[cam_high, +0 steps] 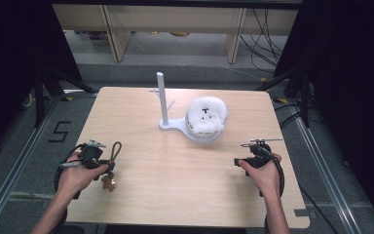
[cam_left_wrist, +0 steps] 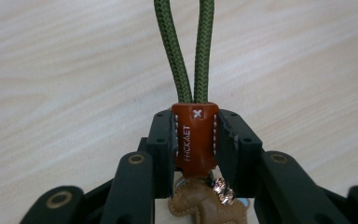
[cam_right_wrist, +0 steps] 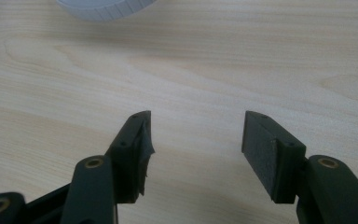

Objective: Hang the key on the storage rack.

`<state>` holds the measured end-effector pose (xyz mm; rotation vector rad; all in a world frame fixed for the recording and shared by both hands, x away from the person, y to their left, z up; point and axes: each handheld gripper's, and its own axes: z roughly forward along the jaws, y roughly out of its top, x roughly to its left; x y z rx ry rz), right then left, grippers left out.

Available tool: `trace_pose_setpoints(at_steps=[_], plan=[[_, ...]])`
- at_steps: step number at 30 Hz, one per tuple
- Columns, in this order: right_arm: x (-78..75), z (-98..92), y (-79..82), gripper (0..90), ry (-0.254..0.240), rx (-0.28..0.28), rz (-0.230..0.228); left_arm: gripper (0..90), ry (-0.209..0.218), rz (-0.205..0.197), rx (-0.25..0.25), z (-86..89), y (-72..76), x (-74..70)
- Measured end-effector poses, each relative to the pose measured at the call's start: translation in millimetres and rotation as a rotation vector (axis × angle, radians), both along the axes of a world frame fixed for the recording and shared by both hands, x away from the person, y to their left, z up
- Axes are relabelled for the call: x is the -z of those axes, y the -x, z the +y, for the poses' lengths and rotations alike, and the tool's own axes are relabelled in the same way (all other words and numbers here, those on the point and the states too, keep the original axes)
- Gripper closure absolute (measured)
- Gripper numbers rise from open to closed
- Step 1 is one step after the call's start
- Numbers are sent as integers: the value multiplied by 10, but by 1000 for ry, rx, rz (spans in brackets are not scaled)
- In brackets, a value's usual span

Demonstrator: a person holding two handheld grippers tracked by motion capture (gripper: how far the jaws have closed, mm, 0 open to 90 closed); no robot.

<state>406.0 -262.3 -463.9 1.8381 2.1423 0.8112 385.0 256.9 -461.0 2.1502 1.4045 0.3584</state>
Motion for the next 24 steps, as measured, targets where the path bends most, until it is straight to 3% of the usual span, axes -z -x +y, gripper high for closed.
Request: trace_pose_setpoints(at_steps=[5, 11, 12, 13, 14, 15, 16, 17, 19, 21, 22, 24], plan=[[-7, 1, 3, 437, -17, -6, -1, 671, 50, -96, -32, 17, 43, 0], [-2, 2, 2, 438, -8, -6, -6, 672, 55, -159, -32, 49, 67, -38], [-1, 0, 2, 438, -14, -8, -3, 672, 51, -171, -31, 53, 69, -42], [23, 4, -3, 438, -52, -11, -24, 672, 46, -175, -30, 57, 70, -48], [21, 4, -4, 438, -46, -11, -22, 672, 67, -188, -45, 42, 67, -44], [10, 39, 12, 438, -72, 24, 0, 672, 60, -198, -43, 46, 73, -53], [14, 37, 10, 438, -67, 22, -6, 672, 80, -215, -54, 35, 72, -48], [16, 37, 11, 439, -66, 20, -8, 672, 61, -223, -29, 60, 76, -61], [19, 38, 10, 439, -64, 19, -11, 672, 80, -263, -43, 39, 84, -65], [8, 37, 13, 439, -33, 16, 3, 672, 83, -292, -45, 29, 94, -80], [11, 37, 12, 439, -33, 13, 3, 672, 114, -317, -56, 10, 94, -76], [19, 42, 11, 439, -31, 18, -4, 672, 122, -334, -54, 9, 101, -91]])
